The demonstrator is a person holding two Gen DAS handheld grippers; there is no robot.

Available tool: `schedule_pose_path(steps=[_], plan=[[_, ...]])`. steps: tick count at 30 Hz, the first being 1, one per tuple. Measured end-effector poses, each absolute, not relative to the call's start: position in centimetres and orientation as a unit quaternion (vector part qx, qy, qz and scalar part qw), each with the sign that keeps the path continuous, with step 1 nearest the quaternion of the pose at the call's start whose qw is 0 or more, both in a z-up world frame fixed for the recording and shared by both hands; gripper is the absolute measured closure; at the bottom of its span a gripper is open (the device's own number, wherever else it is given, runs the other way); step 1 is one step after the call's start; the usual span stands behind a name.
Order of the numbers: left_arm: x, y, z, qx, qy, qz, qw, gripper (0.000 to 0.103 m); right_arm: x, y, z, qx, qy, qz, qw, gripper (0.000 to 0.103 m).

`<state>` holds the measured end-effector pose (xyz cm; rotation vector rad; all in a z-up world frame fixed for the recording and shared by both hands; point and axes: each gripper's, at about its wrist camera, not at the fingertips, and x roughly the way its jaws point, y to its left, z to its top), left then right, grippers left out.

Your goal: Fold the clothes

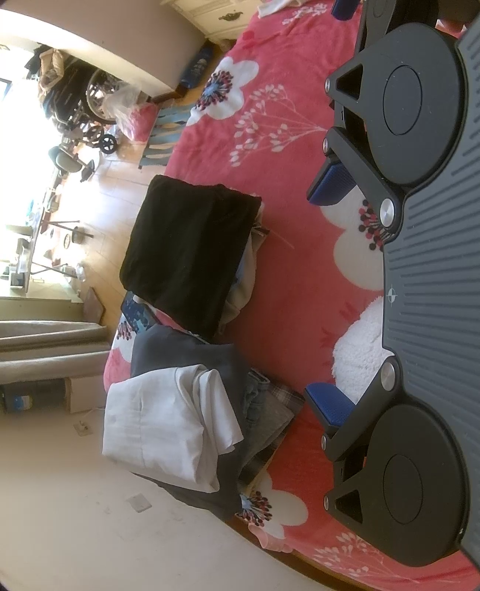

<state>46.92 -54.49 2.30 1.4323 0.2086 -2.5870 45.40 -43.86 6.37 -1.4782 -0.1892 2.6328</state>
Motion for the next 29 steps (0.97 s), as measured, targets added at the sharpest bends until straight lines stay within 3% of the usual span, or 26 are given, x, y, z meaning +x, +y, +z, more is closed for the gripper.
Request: schedule_pose_path(steps=[29], plan=[[47.07,-54.52,2.27,0.483,0.070,-0.868,0.093,0.000,45.49,-44.00,6.09,-0.490,-0.062,0.868,0.059,0.000]])
